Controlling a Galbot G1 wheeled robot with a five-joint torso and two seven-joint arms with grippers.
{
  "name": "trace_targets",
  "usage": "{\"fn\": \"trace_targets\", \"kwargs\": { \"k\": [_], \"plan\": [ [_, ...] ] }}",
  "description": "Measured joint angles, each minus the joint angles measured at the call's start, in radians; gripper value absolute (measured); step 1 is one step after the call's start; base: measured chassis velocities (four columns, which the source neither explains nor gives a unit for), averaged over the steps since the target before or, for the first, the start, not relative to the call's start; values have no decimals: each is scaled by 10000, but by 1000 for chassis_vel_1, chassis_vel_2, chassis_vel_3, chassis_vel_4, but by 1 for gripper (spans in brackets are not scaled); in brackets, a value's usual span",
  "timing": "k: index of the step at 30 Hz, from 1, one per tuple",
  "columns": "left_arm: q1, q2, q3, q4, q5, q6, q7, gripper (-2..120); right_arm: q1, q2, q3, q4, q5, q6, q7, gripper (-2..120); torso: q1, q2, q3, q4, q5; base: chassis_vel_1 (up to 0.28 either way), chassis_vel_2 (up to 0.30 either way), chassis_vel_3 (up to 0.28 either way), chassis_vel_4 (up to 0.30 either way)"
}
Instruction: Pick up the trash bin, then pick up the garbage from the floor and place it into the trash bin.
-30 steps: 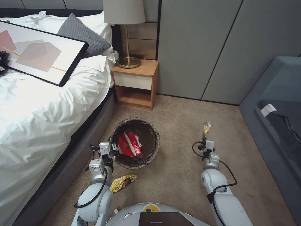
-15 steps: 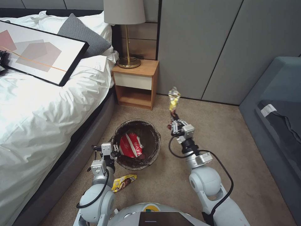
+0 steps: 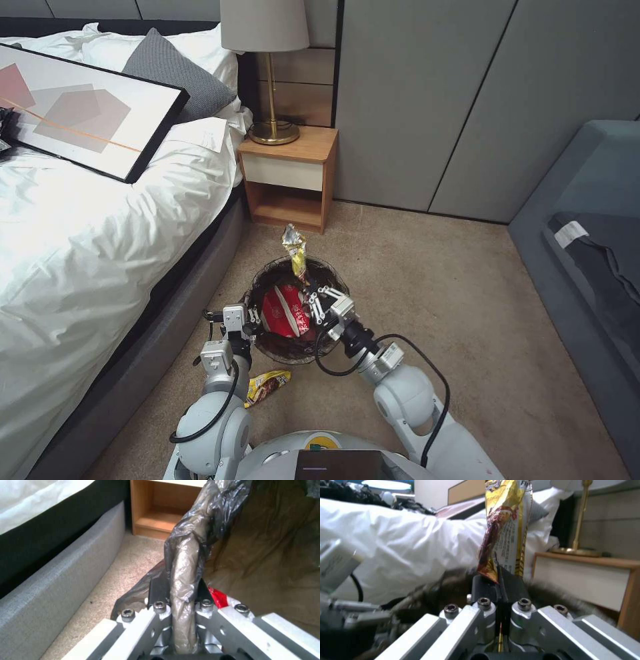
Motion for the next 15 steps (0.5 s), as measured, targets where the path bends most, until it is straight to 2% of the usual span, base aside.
{"fn": "trace_targets", "kwargs": {
  "k": [14, 15],
  "plan": [
    [-81, 16, -40, -2, -46, 28, -3, 0, -163, 32, -193, -661, -195, 148, 68, -1, 0, 0, 0, 0, 0, 0, 0, 0, 0],
    [-94, 17, -45, -2, -56, 30, -3, 0, -163, 37, -203, -705, -219, 147, 74, 3, 0, 0, 0, 0, 0, 0, 0, 0, 0]
  ]
}}
